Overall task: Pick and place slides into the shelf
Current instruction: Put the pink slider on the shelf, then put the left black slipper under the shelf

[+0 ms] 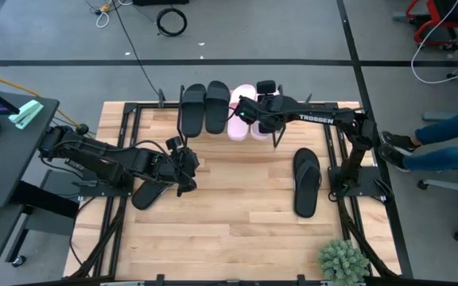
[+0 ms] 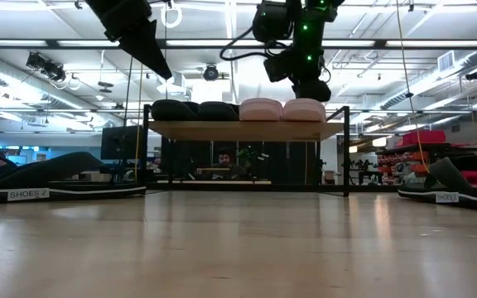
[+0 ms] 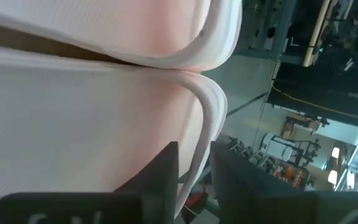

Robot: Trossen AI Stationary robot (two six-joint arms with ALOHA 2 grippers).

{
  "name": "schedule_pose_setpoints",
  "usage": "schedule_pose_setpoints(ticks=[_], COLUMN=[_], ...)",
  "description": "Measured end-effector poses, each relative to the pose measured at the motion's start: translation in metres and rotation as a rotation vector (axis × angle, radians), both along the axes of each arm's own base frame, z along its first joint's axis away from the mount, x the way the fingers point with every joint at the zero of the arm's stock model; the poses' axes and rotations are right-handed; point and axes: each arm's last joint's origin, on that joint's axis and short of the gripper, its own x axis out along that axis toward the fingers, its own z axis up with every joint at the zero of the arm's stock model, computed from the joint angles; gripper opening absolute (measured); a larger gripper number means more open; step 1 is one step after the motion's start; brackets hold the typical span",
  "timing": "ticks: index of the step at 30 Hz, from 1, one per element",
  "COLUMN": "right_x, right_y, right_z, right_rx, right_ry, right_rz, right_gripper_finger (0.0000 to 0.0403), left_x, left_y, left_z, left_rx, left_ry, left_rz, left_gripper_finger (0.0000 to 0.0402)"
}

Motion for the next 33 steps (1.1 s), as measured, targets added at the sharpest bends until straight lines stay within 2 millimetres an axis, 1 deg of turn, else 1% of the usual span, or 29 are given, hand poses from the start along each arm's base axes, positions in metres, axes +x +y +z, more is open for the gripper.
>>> schedule_pose_setpoints(ticks=[3, 6, 10, 12, 14, 15, 17, 20, 21, 23, 25, 27, 30, 33], right_x=[-0.001, -0.005, -0.013, -0.021, -0.033, -0.039, -0.051, -0.065, -0.068, -0.074, -0.077, -0.079, -0.082, -0.088], right_y=[0.003, 0.014, 0.038, 0.055, 0.074, 0.085, 0.107, 0.142, 0.154, 0.18, 0.204, 0.226, 0.251, 0.265], right_z=[0.002, 0.012, 0.029, 0.04, 0.051, 0.057, 0.068, 0.082, 0.085, 0.087, 0.083, 0.072, 0.043, 0.007], right_rx=[-0.02, -0.032, -0.031, -0.021, 0.018, 0.06, 0.198, 0.514, 0.6, 0.692, 0.729, 0.734, 0.654, 0.589], right_ry=[-0.024, -0.068, -0.145, -0.203, -0.298, -0.366, -0.535, -0.771, -0.805, -0.809, -0.785, -0.787, -0.821, -0.823], right_rz=[-0.025, -0.032, -0.027, -0.039, -0.068, -0.09, -0.158, -0.308, -0.334, -0.316, -0.28, -0.304, -0.397, -0.503], right_gripper_finger=[0.0113, 0.0118, 0.0115, 0.0114, 0.0112, 0.0111, 0.0108, 0.0103, 0.0102, 0.0099, 0.0097, 0.0096, 0.0096, 0.0096], left_x=[0.0, 0.0, 0.0, 0.0, 0.0, 0.0, -0.001, -0.005, -0.008, -0.013, -0.02, -0.028, -0.04, -0.05], left_y=[0.0, 0.0, 0.0, 0.0, 0.0, 0.0, -0.001, -0.004, -0.006, -0.009, -0.013, -0.016, -0.023, -0.033], left_z=[0.0, 0.0, 0.0, 0.0, 0.0, 0.0, -0.002, -0.005, -0.006, -0.01, -0.013, -0.015, -0.018, -0.019], left_rx=[-0.008, -0.01, -0.01, -0.014, -0.019, -0.026, -0.047, -0.081, -0.093, -0.123, -0.168, -0.229, -0.32, -0.351], left_ry=[-0.007, -0.008, -0.009, -0.012, -0.012, -0.008, 0.012, 0.079, 0.11, 0.173, 0.22, 0.252, 0.269, 0.27], left_rz=[0.009, 0.011, 0.011, 0.015, 0.015, 0.01, -0.005, -0.053, -0.073, -0.096, -0.072, -0.001, 0.148, 0.242], left_gripper_finger=[0.0172, 0.0172, 0.0172, 0.0172, 0.0172, 0.0172, 0.0172, 0.0172, 0.0172, 0.0172, 0.0172, 0.0172, 0.0172, 0.0172])
